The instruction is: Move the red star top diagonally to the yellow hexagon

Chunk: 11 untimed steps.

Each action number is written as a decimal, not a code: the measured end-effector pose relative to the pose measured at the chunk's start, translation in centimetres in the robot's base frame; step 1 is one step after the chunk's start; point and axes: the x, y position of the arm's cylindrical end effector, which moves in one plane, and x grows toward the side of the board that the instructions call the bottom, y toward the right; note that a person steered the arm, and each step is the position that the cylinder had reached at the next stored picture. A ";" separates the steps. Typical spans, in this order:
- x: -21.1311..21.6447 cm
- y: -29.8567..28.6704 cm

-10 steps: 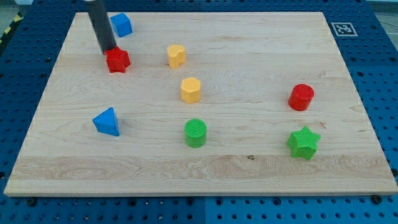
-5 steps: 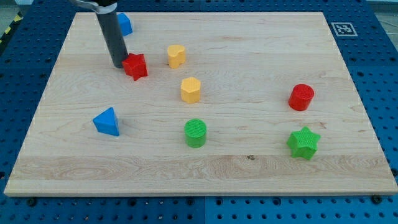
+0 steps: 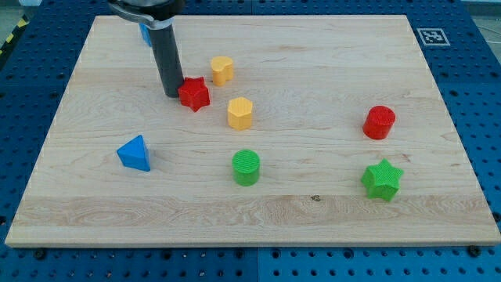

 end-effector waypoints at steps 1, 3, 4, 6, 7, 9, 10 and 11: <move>0.3 0.0; 0.3 1.5; 1.3 1.3; 2.0 1.2; 2.6 2.0; 5.1 2.0; 5.7 2.0; 5.7 2.0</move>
